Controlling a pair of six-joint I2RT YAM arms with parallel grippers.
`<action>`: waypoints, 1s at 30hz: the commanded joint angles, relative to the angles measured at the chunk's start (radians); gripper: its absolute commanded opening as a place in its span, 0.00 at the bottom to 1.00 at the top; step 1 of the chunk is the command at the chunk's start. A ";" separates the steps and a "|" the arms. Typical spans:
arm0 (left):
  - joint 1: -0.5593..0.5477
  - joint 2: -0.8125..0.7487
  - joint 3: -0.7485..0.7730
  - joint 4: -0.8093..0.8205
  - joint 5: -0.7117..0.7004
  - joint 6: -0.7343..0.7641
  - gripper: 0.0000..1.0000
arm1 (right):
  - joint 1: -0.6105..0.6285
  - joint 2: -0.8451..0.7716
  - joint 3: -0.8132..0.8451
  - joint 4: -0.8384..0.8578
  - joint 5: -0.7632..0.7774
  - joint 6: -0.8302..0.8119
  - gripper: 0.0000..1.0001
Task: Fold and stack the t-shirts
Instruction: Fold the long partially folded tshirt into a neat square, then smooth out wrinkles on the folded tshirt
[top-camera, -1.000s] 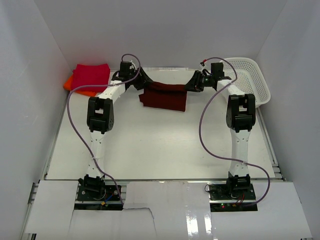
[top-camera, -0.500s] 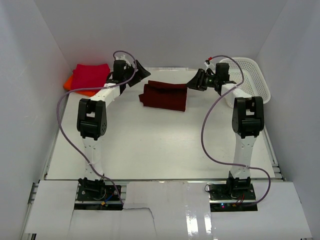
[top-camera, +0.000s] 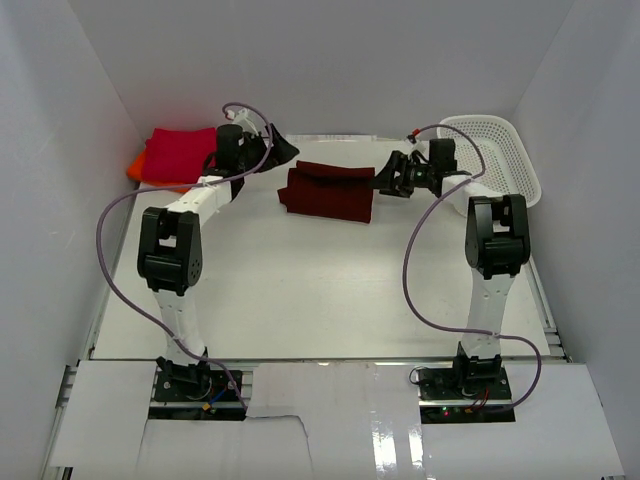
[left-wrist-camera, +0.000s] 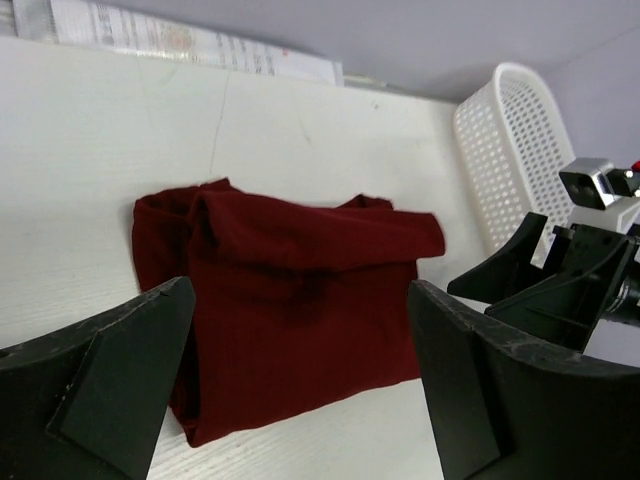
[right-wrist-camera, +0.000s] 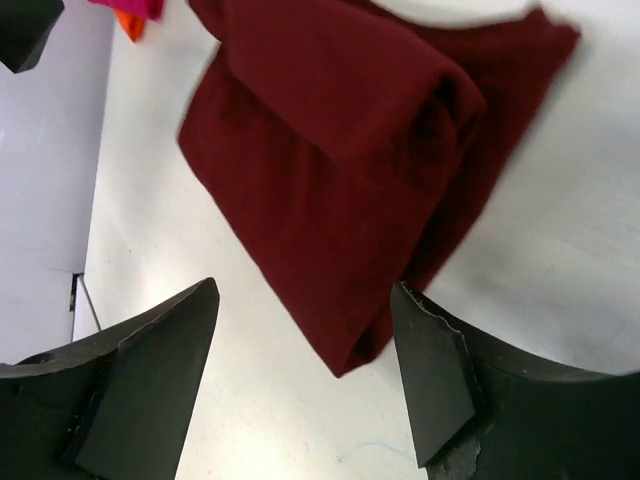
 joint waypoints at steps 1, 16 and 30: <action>0.006 0.056 0.009 -0.025 0.076 0.079 0.98 | 0.014 0.039 0.026 -0.109 0.014 -0.034 0.76; -0.016 0.295 0.169 -0.173 0.077 0.228 0.98 | 0.054 0.173 0.062 -0.120 0.045 -0.005 0.70; -0.027 0.387 0.266 -0.319 0.083 0.248 0.05 | 0.063 0.204 0.068 -0.176 0.068 -0.020 0.08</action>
